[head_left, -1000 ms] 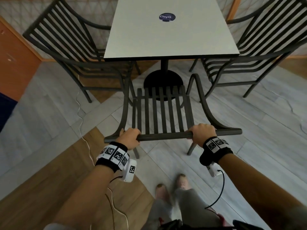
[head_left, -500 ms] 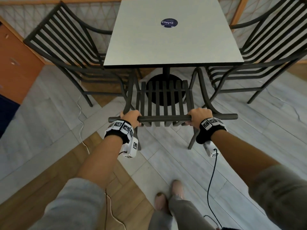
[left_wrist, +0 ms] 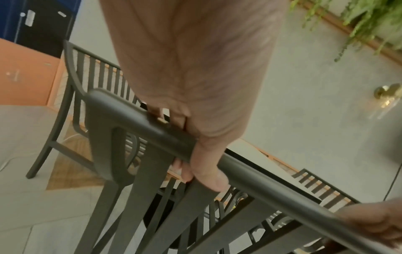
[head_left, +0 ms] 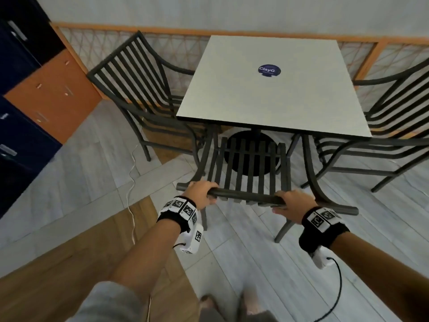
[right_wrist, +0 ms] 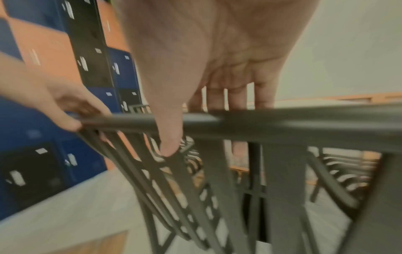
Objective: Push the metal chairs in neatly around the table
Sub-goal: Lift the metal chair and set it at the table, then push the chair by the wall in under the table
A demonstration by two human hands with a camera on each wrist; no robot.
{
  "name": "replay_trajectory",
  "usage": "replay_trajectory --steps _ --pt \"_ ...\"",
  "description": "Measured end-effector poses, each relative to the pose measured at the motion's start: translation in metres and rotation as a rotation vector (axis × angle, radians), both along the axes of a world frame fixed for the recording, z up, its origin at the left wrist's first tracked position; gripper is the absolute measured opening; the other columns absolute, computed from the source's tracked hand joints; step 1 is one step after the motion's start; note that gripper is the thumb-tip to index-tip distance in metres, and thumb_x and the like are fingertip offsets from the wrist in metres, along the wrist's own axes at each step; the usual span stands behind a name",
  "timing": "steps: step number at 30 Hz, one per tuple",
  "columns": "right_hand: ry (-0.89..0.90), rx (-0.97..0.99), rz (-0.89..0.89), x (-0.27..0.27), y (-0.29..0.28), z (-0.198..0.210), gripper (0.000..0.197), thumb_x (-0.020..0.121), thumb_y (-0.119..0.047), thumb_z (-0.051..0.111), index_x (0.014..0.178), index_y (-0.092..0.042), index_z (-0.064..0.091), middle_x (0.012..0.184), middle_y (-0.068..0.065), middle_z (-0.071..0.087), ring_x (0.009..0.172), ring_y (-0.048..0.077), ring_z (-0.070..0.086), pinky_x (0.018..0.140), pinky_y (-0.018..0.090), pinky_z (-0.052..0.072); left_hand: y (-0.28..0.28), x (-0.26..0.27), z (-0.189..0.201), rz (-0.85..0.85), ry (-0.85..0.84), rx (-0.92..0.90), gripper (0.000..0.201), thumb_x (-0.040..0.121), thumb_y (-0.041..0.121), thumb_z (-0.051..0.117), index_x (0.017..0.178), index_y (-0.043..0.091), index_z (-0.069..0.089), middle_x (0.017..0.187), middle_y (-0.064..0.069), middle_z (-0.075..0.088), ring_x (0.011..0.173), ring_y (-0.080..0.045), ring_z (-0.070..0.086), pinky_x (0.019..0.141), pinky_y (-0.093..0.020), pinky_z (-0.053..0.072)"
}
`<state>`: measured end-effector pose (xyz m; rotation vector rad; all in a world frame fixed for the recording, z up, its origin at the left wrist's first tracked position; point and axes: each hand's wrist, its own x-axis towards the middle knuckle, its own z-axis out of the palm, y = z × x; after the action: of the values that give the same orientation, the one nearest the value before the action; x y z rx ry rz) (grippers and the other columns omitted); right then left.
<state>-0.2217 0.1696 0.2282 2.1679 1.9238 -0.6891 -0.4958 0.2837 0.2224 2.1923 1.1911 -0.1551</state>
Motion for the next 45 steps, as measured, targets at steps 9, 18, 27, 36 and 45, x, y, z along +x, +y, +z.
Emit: replay_trajectory --steps 9,18,27,36,45 --pt "0.197 0.138 0.25 -0.119 0.107 0.026 0.043 0.087 -0.046 0.055 0.128 -0.034 0.047 0.119 -0.004 0.063 0.103 0.018 0.063 0.086 0.039 0.054 0.073 -0.085 0.008 0.022 -0.032 -0.154 0.045 0.078 0.027 0.071 0.122 0.027 0.06 0.122 0.0 0.064 0.113 -0.017 0.057 0.102 -0.038 0.044" --pt "0.243 0.183 0.184 -0.27 0.304 0.017 0.036 0.086 -0.04 0.054 0.121 -0.032 0.051 0.108 0.001 0.067 0.1 0.025 0.063 0.084 0.038 0.052 0.268 -0.251 -0.013 0.337 -0.029 -0.187 0.067 0.084 0.019 0.065 0.143 0.02 0.033 0.097 -0.007 0.063 0.1 -0.028 0.063 0.096 -0.039 0.05" --pt "0.217 0.013 0.082 -0.343 0.464 -0.042 0.038 0.089 -0.035 0.055 0.124 -0.023 0.05 0.121 0.008 0.062 0.111 0.03 0.059 0.09 0.039 0.048 0.442 -0.304 -0.023 0.33 -0.027 0.095 0.049 0.089 0.0 0.043 0.137 0.009 0.037 0.118 -0.022 0.061 0.108 -0.037 0.059 0.095 -0.043 0.049" --pt "0.017 0.023 -0.091 -0.329 0.621 -0.135 0.039 0.092 -0.017 0.048 0.13 -0.013 0.043 0.135 0.014 0.046 0.125 0.034 0.042 0.101 0.05 0.038 0.615 -0.278 -0.078 0.039 0.483 0.459 0.044 0.087 0.007 0.05 0.129 0.01 0.041 0.124 -0.012 0.061 0.118 -0.03 0.054 0.102 -0.044 0.04" --pt "-0.023 -0.232 -0.064 -0.297 0.676 -0.217 0.06 0.093 -0.014 0.042 0.146 -0.024 0.016 0.148 0.011 0.032 0.133 0.034 0.034 0.108 0.059 0.029 0.689 -0.247 -0.181 -0.203 0.641 0.337 0.054 0.095 0.019 0.043 0.145 0.019 0.026 0.152 -0.007 0.036 0.143 -0.032 0.025 0.12 -0.055 0.003"
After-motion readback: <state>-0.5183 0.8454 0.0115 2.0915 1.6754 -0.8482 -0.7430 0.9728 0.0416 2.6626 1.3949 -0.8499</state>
